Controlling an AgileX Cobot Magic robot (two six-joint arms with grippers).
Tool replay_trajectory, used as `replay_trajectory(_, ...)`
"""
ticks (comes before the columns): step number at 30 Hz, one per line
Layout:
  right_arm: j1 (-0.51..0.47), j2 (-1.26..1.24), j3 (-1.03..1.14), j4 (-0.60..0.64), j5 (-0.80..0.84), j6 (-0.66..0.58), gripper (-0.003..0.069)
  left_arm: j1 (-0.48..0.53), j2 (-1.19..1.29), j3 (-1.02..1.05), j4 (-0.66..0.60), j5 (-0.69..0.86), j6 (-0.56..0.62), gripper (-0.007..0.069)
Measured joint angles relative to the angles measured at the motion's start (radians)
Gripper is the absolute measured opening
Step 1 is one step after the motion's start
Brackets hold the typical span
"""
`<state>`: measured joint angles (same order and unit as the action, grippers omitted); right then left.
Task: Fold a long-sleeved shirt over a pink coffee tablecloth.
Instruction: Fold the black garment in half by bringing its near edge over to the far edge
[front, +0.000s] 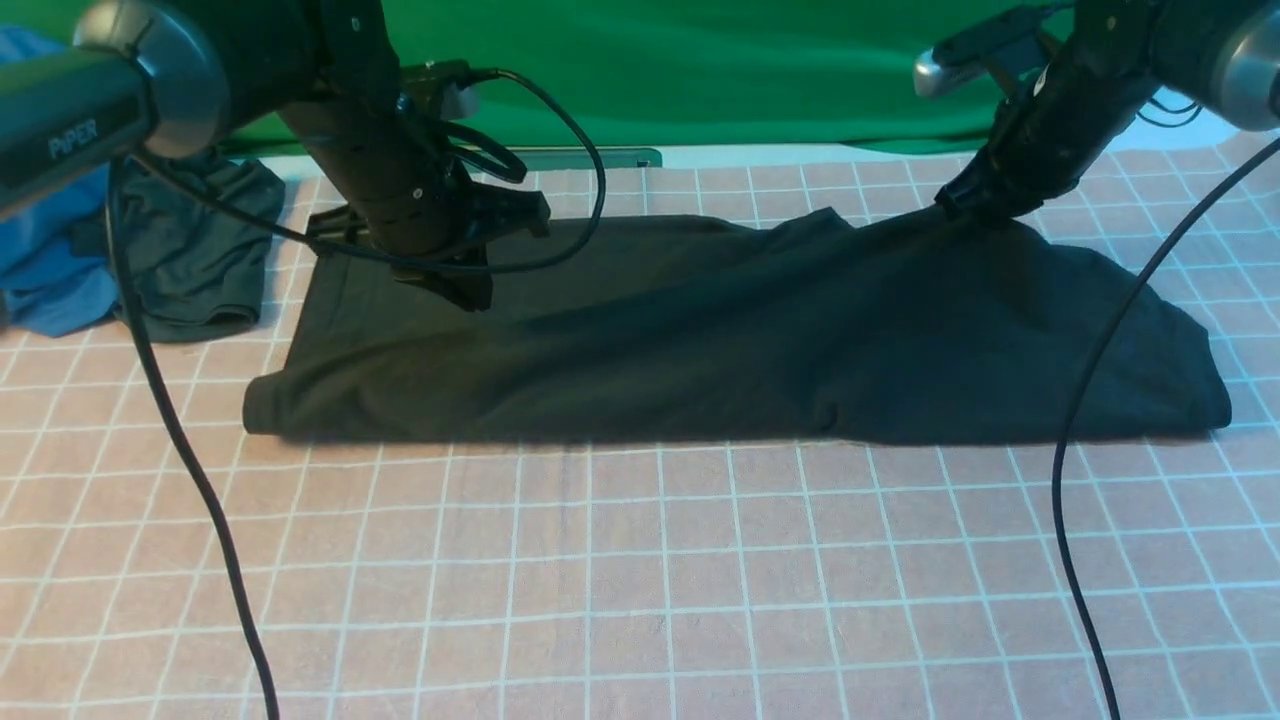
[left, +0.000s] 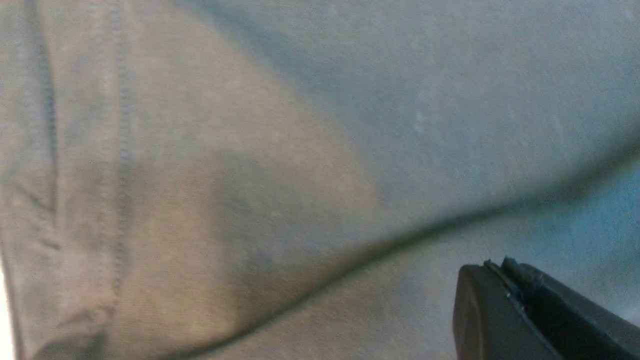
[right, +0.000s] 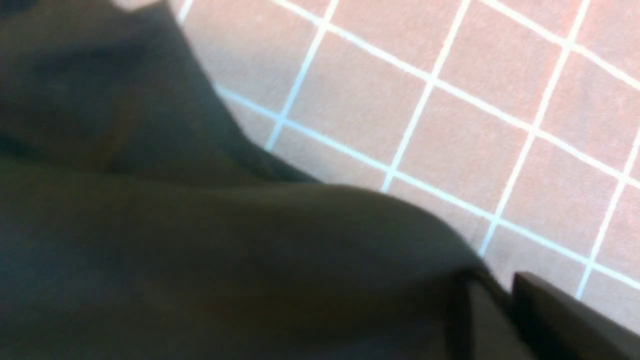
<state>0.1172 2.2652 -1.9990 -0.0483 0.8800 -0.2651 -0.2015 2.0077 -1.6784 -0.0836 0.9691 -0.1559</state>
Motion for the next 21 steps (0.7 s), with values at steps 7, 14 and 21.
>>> replay_trajectory(7,-0.001,-0.009,0.000,-0.011,0.039,0.026,0.0472,0.047,-0.050,-0.009,0.200,-0.090,-0.268,0.0013)
replay_trajectory(14,-0.001,-0.028,0.000,-0.012,0.090,0.047,0.0472,0.216,0.001,-0.033,0.065,-0.165,-0.242,0.0015)
replay_trajectory(21,-0.001,-0.028,-0.001,-0.011,0.098,0.077,0.0465,0.242,0.111,-0.033,0.048,-0.381,-0.118,0.0144)
